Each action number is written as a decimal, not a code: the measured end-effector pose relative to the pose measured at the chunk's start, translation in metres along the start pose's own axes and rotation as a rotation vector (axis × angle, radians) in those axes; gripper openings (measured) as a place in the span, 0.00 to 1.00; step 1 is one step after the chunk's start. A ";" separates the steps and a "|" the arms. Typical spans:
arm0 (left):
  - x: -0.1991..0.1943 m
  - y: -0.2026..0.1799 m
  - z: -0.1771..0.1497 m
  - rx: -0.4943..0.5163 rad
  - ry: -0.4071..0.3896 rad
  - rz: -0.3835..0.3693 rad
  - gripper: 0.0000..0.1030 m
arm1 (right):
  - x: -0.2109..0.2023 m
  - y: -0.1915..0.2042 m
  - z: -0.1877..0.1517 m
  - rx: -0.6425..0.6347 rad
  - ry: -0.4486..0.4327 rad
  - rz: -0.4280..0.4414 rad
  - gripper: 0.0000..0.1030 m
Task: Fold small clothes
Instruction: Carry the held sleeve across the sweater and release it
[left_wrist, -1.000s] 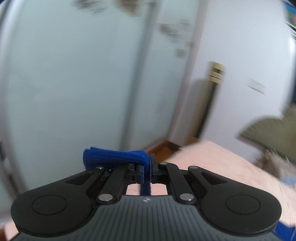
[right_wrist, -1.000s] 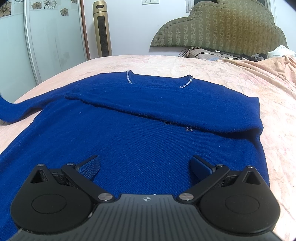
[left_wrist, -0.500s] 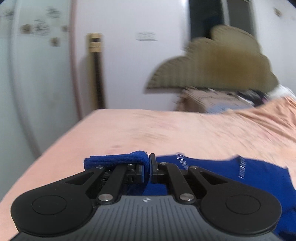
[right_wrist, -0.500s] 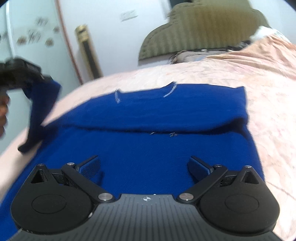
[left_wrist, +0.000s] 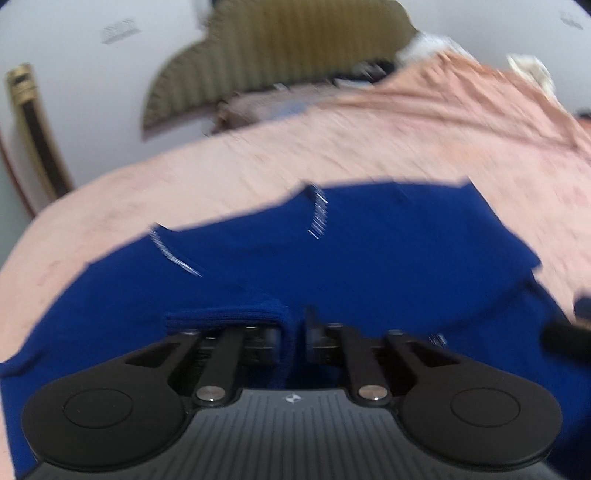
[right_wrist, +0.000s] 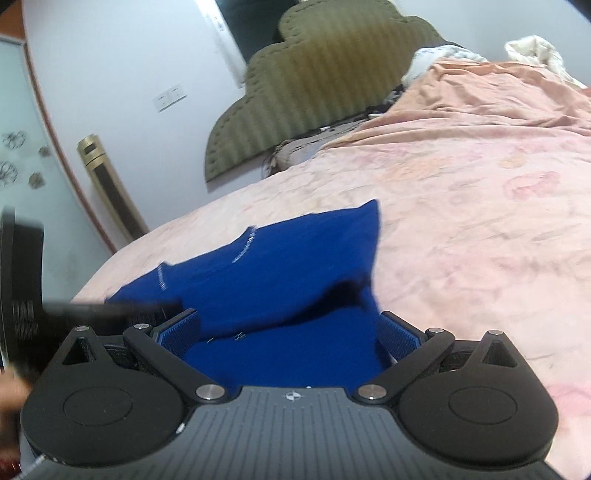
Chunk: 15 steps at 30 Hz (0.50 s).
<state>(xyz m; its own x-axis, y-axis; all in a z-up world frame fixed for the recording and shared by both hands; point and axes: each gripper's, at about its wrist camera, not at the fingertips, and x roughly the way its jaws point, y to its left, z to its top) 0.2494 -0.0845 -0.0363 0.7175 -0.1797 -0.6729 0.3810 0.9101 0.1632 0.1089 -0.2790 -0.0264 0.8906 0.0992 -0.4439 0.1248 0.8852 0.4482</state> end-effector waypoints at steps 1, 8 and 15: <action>-0.001 -0.003 -0.004 0.018 -0.003 -0.011 0.43 | 0.001 -0.003 0.002 0.007 0.002 -0.003 1.00; -0.051 -0.012 -0.030 0.145 -0.118 -0.010 0.90 | 0.022 -0.006 0.035 0.026 0.045 0.100 1.00; -0.088 0.017 -0.071 0.172 -0.115 0.067 0.90 | 0.095 0.024 0.047 0.095 0.247 0.326 0.94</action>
<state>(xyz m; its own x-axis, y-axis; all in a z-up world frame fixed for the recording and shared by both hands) 0.1510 -0.0269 -0.0253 0.8024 -0.1713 -0.5717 0.4170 0.8462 0.3318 0.2166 -0.2692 -0.0212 0.7598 0.4833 -0.4348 -0.0956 0.7446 0.6606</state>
